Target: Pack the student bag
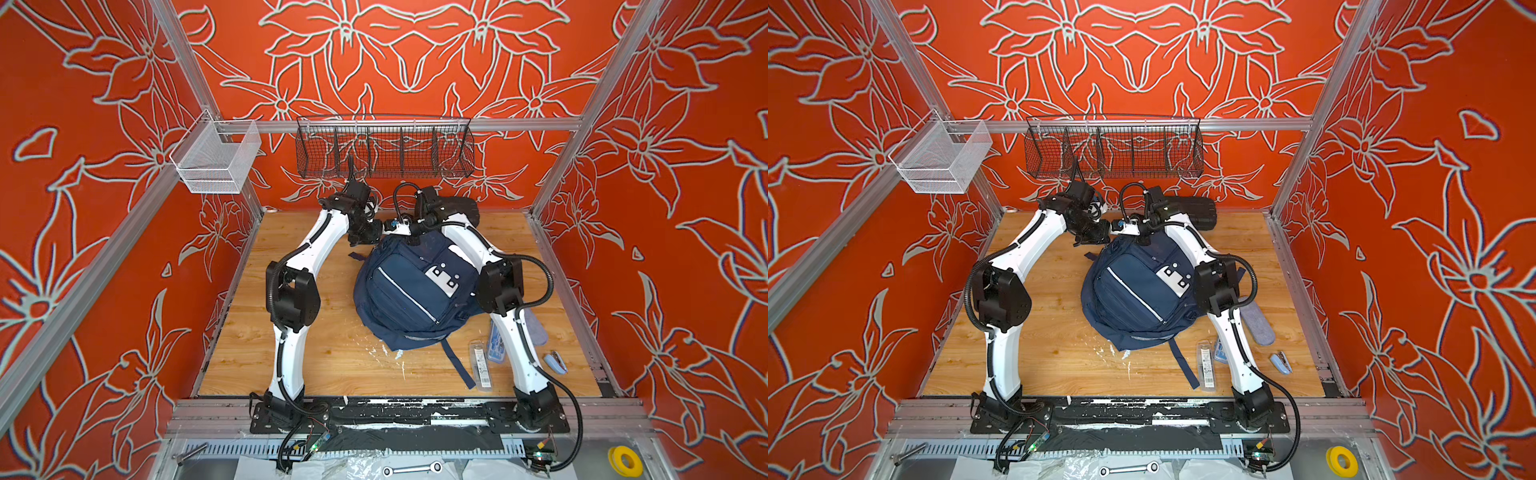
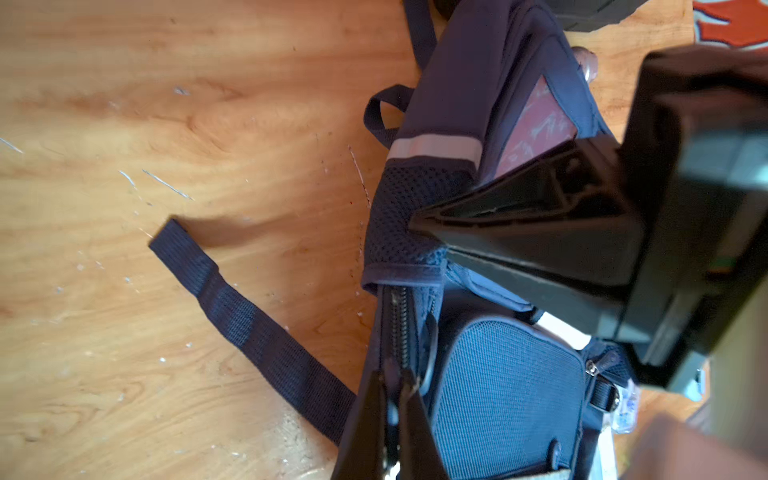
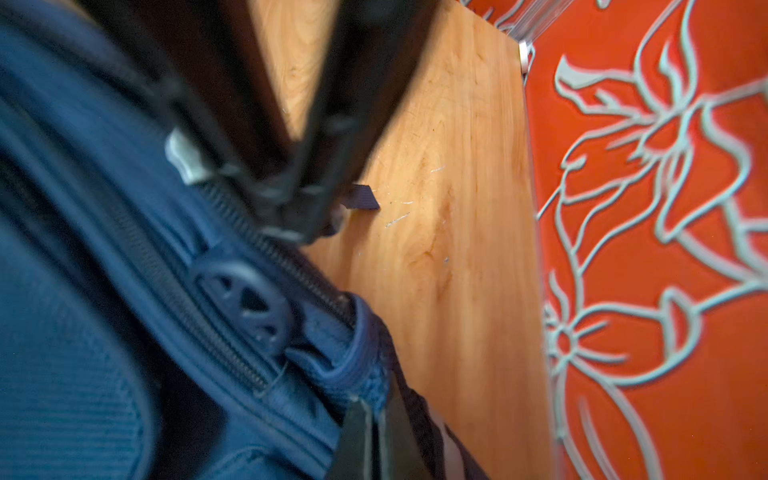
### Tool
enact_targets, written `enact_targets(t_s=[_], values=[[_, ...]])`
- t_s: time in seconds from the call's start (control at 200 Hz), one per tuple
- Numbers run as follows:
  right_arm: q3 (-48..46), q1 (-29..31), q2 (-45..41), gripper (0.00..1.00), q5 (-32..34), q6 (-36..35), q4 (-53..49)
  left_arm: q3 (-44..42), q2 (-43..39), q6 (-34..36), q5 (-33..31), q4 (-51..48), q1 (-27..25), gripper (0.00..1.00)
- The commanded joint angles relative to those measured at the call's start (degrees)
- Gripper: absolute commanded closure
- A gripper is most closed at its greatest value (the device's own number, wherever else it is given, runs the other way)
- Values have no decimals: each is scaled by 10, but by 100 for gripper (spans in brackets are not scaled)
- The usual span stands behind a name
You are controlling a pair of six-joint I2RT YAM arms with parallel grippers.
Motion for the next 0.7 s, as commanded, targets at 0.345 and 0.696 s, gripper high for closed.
enact_targets(t_s=[0.345,0.696], values=[[72,-46,-53,100,98,388,-18,17,-72,14,-66,-23,59,100],[53,-105,-120,100,119,643,-36,-13,-103,6,-104,-21,94,100]])
